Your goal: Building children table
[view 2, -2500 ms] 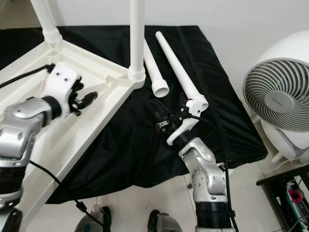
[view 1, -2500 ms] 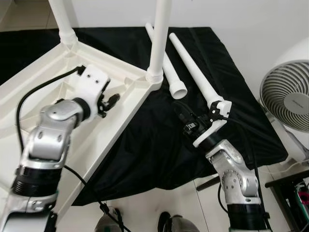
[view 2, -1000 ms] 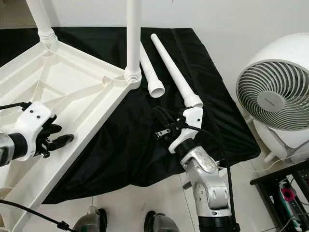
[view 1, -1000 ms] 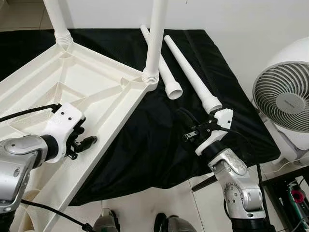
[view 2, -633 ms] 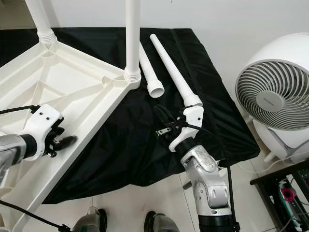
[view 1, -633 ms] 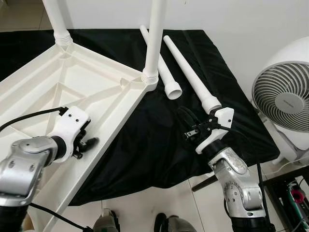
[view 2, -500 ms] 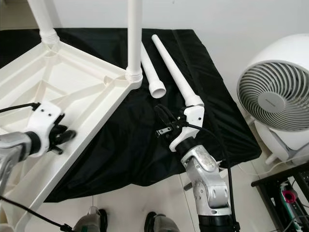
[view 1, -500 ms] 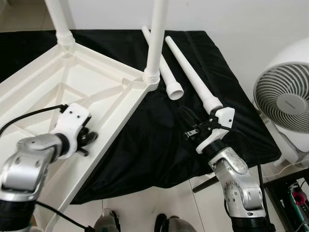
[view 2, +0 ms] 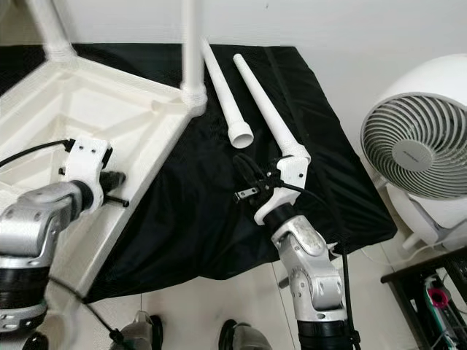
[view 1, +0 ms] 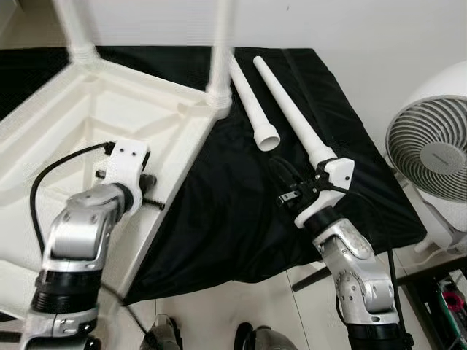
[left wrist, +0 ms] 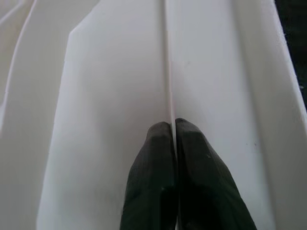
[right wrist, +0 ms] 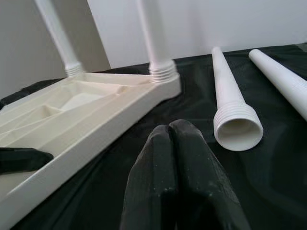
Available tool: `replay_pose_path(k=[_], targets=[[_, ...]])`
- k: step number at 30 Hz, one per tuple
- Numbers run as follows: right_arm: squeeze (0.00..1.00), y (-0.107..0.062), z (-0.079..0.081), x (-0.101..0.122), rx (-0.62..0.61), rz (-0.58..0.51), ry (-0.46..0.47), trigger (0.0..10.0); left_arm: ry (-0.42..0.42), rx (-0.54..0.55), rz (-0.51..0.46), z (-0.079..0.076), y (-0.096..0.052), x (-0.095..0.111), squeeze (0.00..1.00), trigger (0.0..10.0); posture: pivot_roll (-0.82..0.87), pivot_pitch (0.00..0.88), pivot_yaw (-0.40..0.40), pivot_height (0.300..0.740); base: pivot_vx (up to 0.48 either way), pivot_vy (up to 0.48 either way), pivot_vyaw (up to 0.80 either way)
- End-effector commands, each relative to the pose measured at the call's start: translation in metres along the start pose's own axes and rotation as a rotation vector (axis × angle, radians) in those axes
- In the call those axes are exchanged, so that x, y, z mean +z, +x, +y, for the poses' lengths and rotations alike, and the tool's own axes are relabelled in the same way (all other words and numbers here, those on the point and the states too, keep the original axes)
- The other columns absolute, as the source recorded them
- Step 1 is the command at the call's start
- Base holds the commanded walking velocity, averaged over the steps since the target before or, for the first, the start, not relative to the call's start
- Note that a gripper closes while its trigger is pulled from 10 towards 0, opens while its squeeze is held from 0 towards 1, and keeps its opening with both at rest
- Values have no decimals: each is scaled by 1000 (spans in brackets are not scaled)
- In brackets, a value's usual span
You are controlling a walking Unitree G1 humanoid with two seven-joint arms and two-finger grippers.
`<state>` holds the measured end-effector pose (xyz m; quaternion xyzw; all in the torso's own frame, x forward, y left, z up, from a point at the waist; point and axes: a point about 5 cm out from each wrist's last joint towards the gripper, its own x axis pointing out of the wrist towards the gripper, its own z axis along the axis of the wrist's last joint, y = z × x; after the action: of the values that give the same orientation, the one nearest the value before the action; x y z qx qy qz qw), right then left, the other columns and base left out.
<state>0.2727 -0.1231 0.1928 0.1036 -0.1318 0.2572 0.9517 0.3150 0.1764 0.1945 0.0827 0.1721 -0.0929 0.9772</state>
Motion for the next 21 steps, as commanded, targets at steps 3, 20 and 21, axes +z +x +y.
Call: replay_pose_path(k=[3, 20, 21], targets=[[0, 1, 2, -1, -14, -9, -3, 10000, -16, 112, -92, -10, 9, 13, 0, 0, 113, 157, -75, 740, 0, 0, 0], [0, 4, 9, -3, -26, -23, 15, 10000, 62, -47, -266, -78, 31, 57, 0, 10000, 110, 160, -59, 740, 0, 0, 0], [0, 3, 9, -3, -29, -23, 15, 10000, 72, -56, -285, -78, 30, 58, 0, 10000, 111, 159, -57, 740, 0, 0, 0]])
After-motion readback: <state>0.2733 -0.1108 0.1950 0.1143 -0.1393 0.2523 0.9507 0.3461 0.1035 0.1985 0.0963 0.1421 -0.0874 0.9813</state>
